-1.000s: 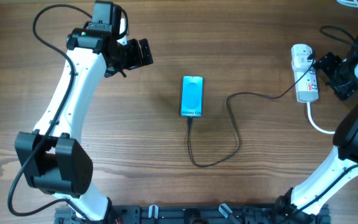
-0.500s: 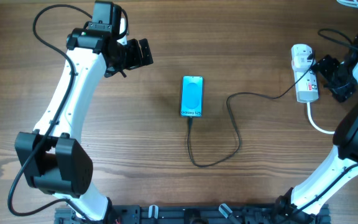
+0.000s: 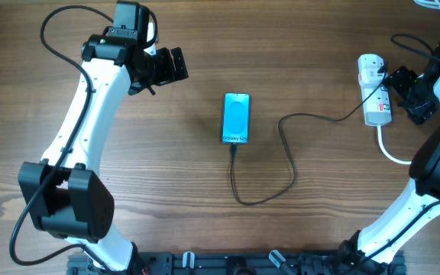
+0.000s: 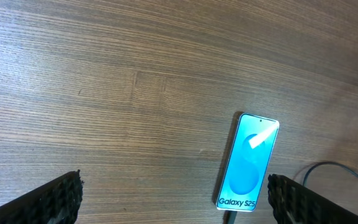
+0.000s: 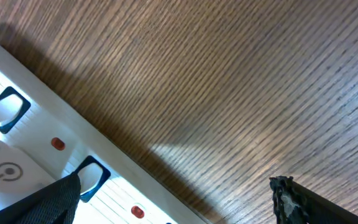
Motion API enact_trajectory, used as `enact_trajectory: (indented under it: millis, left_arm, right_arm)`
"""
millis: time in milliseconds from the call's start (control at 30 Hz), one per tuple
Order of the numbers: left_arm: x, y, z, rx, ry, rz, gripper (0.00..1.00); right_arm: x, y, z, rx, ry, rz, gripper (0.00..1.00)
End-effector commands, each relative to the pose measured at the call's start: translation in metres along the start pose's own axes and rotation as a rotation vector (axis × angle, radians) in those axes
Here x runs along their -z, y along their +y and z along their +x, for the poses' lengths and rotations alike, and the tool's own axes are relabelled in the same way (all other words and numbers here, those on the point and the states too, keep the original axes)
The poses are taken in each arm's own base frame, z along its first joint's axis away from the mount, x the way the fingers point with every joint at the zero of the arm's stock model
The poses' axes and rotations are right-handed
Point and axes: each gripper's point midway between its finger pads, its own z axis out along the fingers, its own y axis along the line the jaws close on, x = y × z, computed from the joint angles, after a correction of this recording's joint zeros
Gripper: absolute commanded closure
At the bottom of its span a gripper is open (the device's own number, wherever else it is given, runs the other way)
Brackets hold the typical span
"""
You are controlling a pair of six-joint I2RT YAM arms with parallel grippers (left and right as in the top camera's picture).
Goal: Plug charger to phone and switch on socket
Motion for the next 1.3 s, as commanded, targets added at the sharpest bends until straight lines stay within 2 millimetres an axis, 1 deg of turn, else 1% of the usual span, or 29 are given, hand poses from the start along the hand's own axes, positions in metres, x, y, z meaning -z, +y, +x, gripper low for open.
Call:
enact_trajectory:
  millis: [0, 333, 433, 633, 833, 900, 1067, 1133, 1233, 1267]
  left_arm:
    - [-0.004, 0.005, 0.000, 0.003, 0.006, -0.015, 0.00]
    - [-0.004, 0.004, 0.000, 0.003, 0.006, -0.015, 0.00]
    - [-0.004, 0.005, 0.000, 0.003, 0.006, -0.015, 0.00]
    - [-0.004, 0.005, 0.000, 0.003, 0.006, -0.015, 0.00]
    - [-0.004, 0.005, 0.000, 0.003, 0.006, -0.015, 0.00]
    - [-0.004, 0.005, 0.000, 0.003, 0.006, -0.015, 0.00]
    - [-0.004, 0.005, 0.000, 0.003, 0.006, -0.015, 0.00]
    - [-0.004, 0.004, 0.000, 0.003, 0.006, -0.015, 0.00]
    - [-0.004, 0.005, 0.000, 0.003, 0.006, -0.015, 0.00]
    - [-0.004, 0.005, 0.000, 0.003, 0.006, -0.015, 0.00]
  right_arm:
    - [-0.012, 0.002, 0.009, 0.002, 0.038, -0.005, 0.00]
    - [-0.012, 0.001, 0.008, 0.002, 0.030, 0.002, 0.00]
    - [-0.012, -0.005, 0.005, -0.001, 0.013, 0.034, 0.00]
    - [-0.012, -0.004, 0.005, -0.001, 0.012, 0.032, 0.00]
    - [-0.013, 0.005, 0.010, 0.024, 0.015, 0.033, 0.00]
    - [-0.013, 0.002, 0.009, 0.032, 0.000, 0.065, 0.00]
    - [-0.013, 0.003, 0.009, 0.035, 0.001, 0.065, 0.00]
    - [-0.016, 0.002, 0.010, 0.035, 0.007, 0.067, 0.00]
    - [-0.031, -0.002, 0.018, 0.035, 0.041, 0.084, 0.01]
    - [-0.033, -0.003, 0.019, 0.034, 0.047, 0.086, 0.00]
